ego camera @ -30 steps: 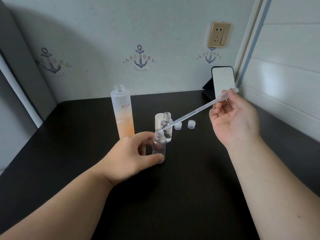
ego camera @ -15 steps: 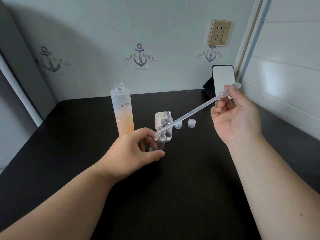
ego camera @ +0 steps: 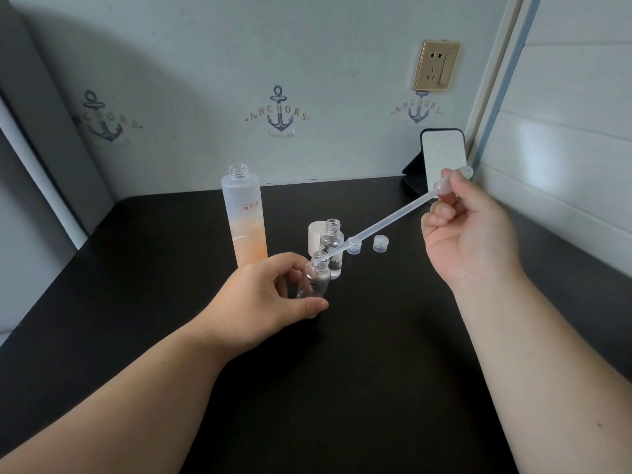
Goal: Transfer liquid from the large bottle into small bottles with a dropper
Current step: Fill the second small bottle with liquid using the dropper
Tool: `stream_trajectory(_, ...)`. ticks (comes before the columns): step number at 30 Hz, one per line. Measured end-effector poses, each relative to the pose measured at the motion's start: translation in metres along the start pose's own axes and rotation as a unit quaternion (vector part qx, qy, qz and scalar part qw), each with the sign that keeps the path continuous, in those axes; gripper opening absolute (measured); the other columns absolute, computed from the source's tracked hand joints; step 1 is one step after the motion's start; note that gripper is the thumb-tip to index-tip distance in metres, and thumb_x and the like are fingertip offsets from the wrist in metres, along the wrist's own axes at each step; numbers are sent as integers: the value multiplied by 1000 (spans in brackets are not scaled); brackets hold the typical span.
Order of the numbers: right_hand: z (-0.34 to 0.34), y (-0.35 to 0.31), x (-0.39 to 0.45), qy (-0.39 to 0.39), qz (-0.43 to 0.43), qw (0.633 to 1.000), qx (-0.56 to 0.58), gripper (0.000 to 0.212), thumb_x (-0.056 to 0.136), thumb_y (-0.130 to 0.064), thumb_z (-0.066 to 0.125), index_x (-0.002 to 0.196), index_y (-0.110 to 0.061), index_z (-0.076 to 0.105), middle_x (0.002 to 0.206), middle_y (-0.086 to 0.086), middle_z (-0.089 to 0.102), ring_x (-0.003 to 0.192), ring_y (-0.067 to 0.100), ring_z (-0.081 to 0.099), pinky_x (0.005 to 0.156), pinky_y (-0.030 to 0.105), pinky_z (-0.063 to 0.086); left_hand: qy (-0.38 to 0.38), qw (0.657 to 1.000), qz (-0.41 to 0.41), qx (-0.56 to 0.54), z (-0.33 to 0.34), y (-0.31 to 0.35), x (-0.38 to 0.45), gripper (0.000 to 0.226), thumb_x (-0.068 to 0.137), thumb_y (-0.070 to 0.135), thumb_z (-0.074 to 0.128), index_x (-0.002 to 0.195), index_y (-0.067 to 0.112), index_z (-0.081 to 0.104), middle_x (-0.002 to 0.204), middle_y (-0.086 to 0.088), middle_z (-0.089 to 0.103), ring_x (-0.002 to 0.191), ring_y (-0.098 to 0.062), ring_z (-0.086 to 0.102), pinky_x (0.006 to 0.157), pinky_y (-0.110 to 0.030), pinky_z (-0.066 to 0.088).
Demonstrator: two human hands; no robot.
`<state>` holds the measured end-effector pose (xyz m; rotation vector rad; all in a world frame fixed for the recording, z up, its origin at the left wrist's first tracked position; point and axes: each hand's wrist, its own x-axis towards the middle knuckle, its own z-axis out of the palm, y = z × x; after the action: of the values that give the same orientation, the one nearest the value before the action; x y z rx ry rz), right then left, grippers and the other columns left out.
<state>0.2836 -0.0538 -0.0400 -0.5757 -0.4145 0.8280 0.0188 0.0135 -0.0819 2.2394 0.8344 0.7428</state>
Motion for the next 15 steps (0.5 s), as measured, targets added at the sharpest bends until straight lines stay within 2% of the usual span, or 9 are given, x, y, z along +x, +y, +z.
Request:
stream_trajectory(4, -1, 1, 1, 1, -1, 1000, 4, 10, 93, -10, 66, 101, -5, 70, 69, -3, 66, 47, 6, 42, 48, 16, 35, 5, 1000, 4, 3, 1, 0, 0, 28, 72, 44, 86, 91, 40, 66, 83, 29, 64, 72, -9, 58, 59, -11, 45)
stream_trajectory(8, -1, 0, 1, -2, 0, 1000, 2, 9, 93, -9, 66, 101, -5, 70, 70, -3, 67, 46, 6, 41, 47, 16, 35, 3, 1000, 1, 3, 1, 0, 1, 27, 72, 45, 86, 90, 41, 66, 78, 29, 63, 64, 0, 55, 58, -11, 43)
stream_trajectory(15, -2, -1, 1, -11, 5, 1000, 2, 6, 93, -8, 66, 94, -6, 72, 70, -2, 66, 45, 6, 41, 46, 16, 35, 3, 1000, -2, 1, 0, 1, 1, 28, 71, 45, 87, 90, 41, 66, 77, 29, 62, 64, 0, 55, 58, -10, 43)
